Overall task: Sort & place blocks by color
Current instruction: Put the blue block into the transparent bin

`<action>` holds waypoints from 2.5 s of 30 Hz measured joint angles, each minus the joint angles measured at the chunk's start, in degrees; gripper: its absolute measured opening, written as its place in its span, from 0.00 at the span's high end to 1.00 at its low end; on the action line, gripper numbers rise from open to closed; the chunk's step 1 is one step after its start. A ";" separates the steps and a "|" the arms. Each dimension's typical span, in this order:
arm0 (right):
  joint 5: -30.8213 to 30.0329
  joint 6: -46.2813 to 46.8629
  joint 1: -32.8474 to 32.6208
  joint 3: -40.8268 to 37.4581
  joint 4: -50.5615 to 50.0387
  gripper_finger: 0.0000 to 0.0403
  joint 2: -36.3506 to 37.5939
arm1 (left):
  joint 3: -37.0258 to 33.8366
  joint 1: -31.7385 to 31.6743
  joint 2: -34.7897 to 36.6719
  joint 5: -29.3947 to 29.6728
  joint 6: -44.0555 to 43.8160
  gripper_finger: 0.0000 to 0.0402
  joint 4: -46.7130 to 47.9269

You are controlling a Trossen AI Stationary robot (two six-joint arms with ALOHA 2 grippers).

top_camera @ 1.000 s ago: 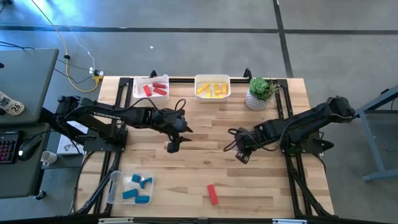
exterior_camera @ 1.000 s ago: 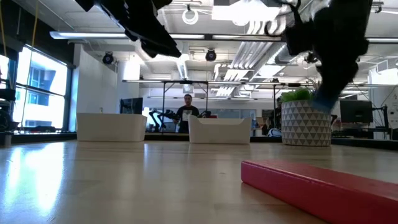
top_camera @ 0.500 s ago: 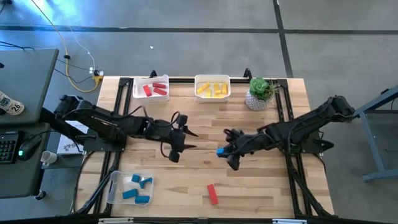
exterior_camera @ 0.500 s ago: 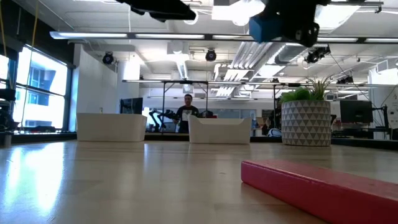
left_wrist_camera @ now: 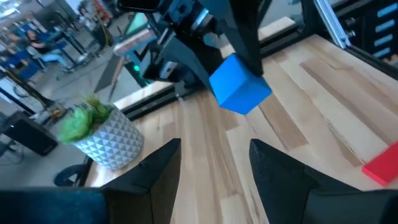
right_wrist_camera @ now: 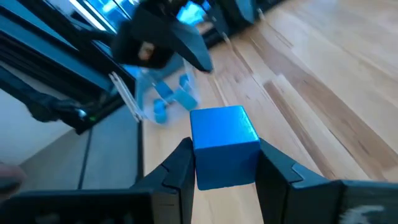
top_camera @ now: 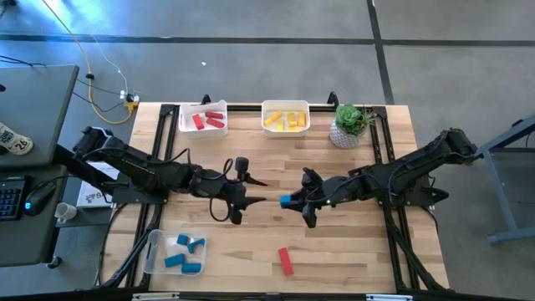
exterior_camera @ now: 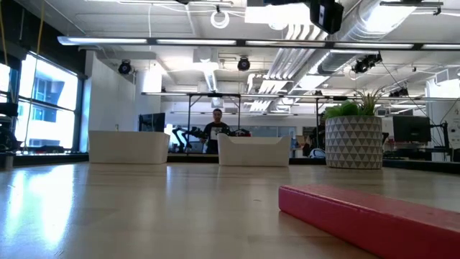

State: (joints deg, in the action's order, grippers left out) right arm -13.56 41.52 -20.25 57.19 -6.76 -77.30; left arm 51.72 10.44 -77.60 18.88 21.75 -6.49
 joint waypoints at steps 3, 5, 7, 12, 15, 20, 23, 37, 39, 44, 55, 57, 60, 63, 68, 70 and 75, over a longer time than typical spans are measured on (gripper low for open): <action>0.02 -1.01 0.00 0.00 3.11 0.75 0.00 | 0.00 0.17 -0.58 0.25 1.16 0.56 -2.53; 0.00 -1.56 0.26 -0.01 5.00 0.75 0.00 | -0.02 0.21 -1.16 0.25 3.05 0.56 -3.74; 0.00 -1.66 0.66 0.00 6.05 0.75 0.00 | 0.00 0.24 -2.02 0.24 5.38 0.56 -5.93; 0.04 -2.14 1.69 0.00 7.11 0.75 0.00 | -0.02 0.24 -3.83 0.57 9.14 0.56 -8.10; 0.34 -2.08 2.34 0.00 7.09 0.75 0.00 | 0.00 0.19 -4.66 2.23 9.54 0.56 -8.40; 1.86 -1.51 3.63 0.00 7.42 0.75 0.00 | 0.00 0.09 -5.93 3.51 10.42 0.56 -8.68; 1.99 -1.51 4.10 -0.02 7.67 0.75 0.00 | 0.00 0.11 -7.23 4.71 10.44 0.56 -9.75; 2.38 0.02 4.52 -0.02 7.86 0.75 0.00 | 0.00 0.09 -8.17 11.02 12.06 0.56 -11.86; 1.74 0.02 4.52 -0.02 7.74 0.75 0.00 | 0.00 0.09 -8.17 11.52 12.08 0.56 -11.89; 1.34 0.63 4.52 -0.02 7.08 0.75 0.00 | 0.00 0.13 -8.17 11.60 12.11 0.56 -14.01; 0.59 1.13 5.80 -0.02 6.99 0.75 0.00 | 0.00 0.09 -8.15 7.67 14.49 0.56 -15.44; 0.49 1.66 6.29 -0.02 7.01 0.75 0.00 | 0.00 0.09 -8.15 7.65 15.05 0.56 -16.62; 0.39 1.99 6.89 -0.02 6.99 0.75 0.00 | 0.00 0.16 -8.11 7.44 17.20 0.56 -18.38; 0.24 1.99 7.15 -0.02 7.13 0.75 0.00 | 0.00 0.12 -8.11 7.33 17.50 0.56 -18.65; 0.21 1.99 7.42 -0.04 7.55 0.75 0.00 | 0.00 -0.14 -8.11 7.33 17.51 0.56 -18.86; 0.11 1.99 7.45 -0.04 7.60 0.75 0.00 | 0.00 -0.40 -8.11 7.29 17.52 0.58 -18.86; 0.41 2.17 7.45 -0.09 7.58 0.75 0.00 | 0.00 -0.79 -8.04 7.09 17.76 0.66 -18.76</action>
State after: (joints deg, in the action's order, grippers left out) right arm -13.15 43.68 -12.80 57.10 0.82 -77.30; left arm 51.72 9.65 -85.65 25.98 39.50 -25.25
